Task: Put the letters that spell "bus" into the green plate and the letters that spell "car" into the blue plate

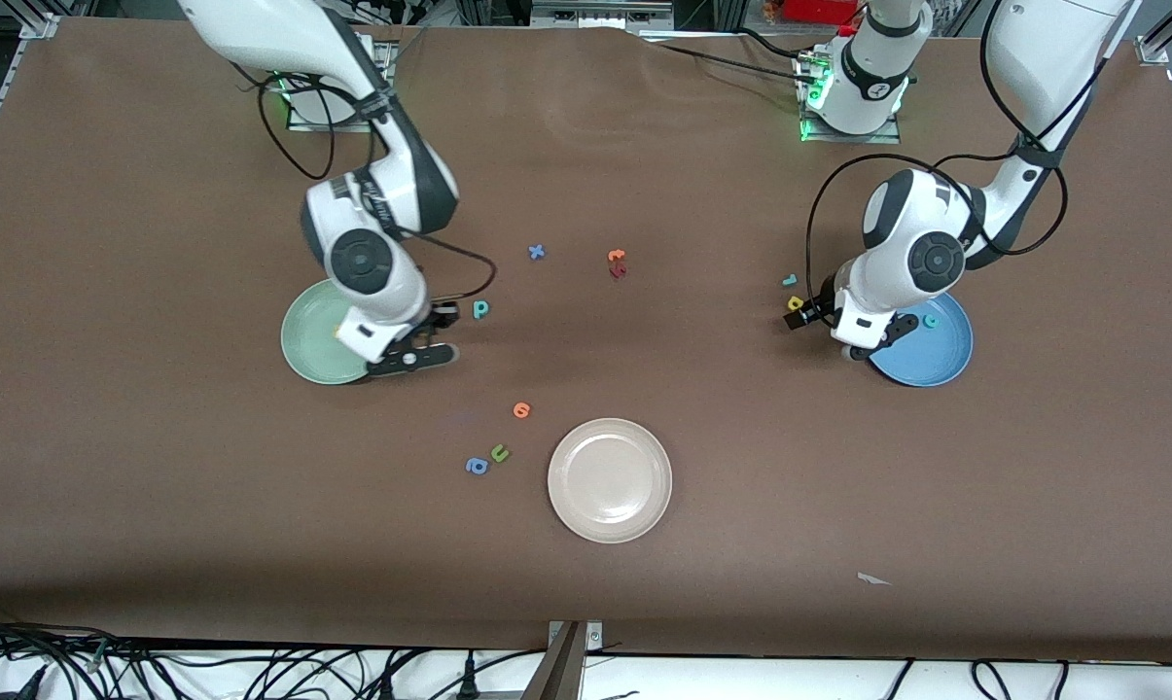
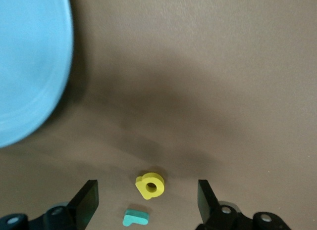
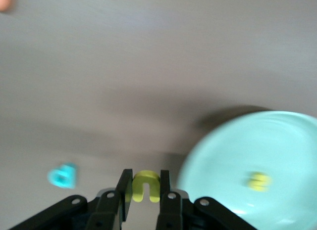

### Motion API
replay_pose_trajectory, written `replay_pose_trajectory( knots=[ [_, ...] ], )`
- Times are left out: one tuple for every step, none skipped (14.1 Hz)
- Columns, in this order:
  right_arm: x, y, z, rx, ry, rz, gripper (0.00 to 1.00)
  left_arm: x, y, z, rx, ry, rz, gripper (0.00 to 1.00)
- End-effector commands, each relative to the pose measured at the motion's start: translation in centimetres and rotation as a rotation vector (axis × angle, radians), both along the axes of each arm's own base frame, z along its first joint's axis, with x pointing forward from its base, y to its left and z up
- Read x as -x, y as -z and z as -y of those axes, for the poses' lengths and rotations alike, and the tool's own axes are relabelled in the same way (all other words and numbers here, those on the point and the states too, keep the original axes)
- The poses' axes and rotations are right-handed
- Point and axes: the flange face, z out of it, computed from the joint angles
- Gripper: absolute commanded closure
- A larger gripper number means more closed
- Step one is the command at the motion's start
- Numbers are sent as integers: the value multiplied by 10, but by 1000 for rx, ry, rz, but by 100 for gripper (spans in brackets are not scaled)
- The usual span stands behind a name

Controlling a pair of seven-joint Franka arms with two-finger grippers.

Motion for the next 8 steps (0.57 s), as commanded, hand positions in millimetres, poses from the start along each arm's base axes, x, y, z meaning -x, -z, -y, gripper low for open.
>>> replay_pose_trajectory(
  knots=[
    [27, -1, 59, 1, -71, -62, 86, 8, 7, 4, 2, -25, 13, 24],
    [37, 9, 77, 4, -70, -85, 86, 12, 10, 5, 8, -27, 37, 25],
    [44, 18, 86, 2, -67, -79, 86, 18, 14, 5, 13, -29, 64, 25],
    [50, 29, 103, 6, -59, -79, 85, 23, 18, 5, 19, -31, 83, 25],
    [56, 42, 108, 5, -72, -67, 82, 26, 20, 5, 21, -30, 91, 25],
    [63, 53, 111, 0, -80, -44, 81, 26, 20, 5, 22, -29, 91, 25],
    [66, 60, 112, 0, -81, -31, 81, 26, 20, 5, 22, -29, 91, 24],
    [66, 63, 113, 3, -80, -34, 69, 27, 21, 6, 22, -26, 88, 24]
  ],
)
